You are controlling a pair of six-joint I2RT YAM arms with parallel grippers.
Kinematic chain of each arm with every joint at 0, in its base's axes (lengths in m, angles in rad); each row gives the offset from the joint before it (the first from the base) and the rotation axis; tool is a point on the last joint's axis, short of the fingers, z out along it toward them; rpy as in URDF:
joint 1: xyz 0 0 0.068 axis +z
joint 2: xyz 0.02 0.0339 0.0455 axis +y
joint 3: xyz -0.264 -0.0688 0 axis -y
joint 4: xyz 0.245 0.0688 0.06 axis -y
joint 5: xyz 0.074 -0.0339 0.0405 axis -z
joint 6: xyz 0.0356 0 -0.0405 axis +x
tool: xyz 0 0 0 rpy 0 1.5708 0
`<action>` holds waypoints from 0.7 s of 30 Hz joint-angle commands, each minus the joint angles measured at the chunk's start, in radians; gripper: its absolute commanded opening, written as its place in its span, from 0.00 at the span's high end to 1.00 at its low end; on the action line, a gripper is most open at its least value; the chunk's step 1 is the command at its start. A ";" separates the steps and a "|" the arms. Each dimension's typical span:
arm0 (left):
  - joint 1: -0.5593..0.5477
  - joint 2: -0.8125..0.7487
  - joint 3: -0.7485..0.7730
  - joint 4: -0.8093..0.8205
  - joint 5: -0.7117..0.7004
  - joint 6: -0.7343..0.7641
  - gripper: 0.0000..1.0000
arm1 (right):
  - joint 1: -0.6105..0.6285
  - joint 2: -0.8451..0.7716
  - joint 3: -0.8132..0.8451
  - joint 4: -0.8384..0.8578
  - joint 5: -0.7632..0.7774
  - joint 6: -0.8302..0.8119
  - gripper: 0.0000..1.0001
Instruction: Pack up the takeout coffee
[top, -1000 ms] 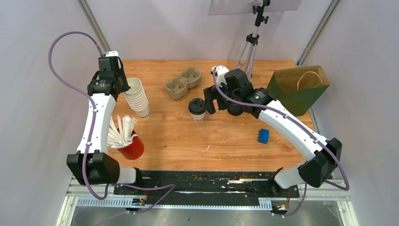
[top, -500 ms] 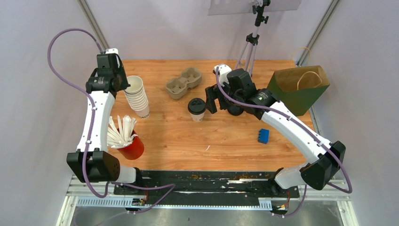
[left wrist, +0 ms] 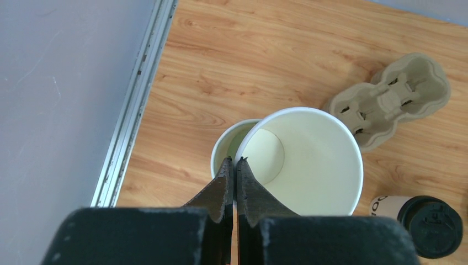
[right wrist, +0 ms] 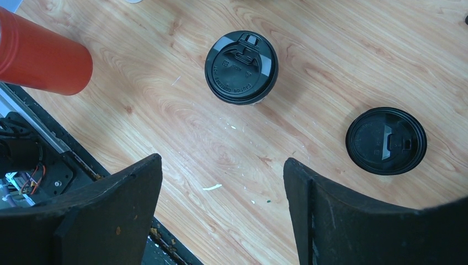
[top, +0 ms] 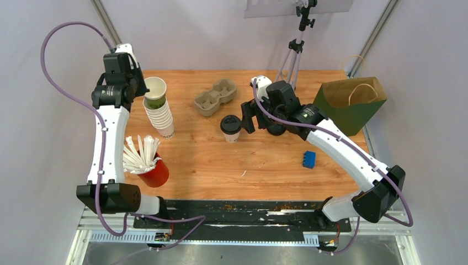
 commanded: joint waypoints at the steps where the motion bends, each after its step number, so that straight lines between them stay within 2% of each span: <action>1: 0.008 -0.027 0.105 -0.004 0.053 -0.023 1.00 | 0.003 -0.035 0.019 0.005 0.016 0.001 0.19; 5: 0.007 -0.056 0.145 -0.008 0.131 -0.053 1.00 | 0.003 -0.049 0.022 0.013 0.014 0.015 0.19; 12: -0.017 -0.145 0.037 0.058 0.356 -0.142 1.00 | -0.005 -0.078 0.003 -0.018 0.190 0.007 0.17; 14: -0.054 -0.152 0.031 0.035 0.375 -0.120 1.00 | -0.014 -0.078 0.001 -0.035 0.226 0.002 0.16; 18: -0.196 -0.157 0.025 -0.037 0.405 -0.081 1.00 | -0.042 -0.071 -0.027 -0.042 0.285 -0.029 0.16; 21: -0.300 -0.212 -0.058 -0.027 0.410 -0.090 1.00 | -0.082 -0.039 -0.043 -0.061 0.303 -0.048 0.18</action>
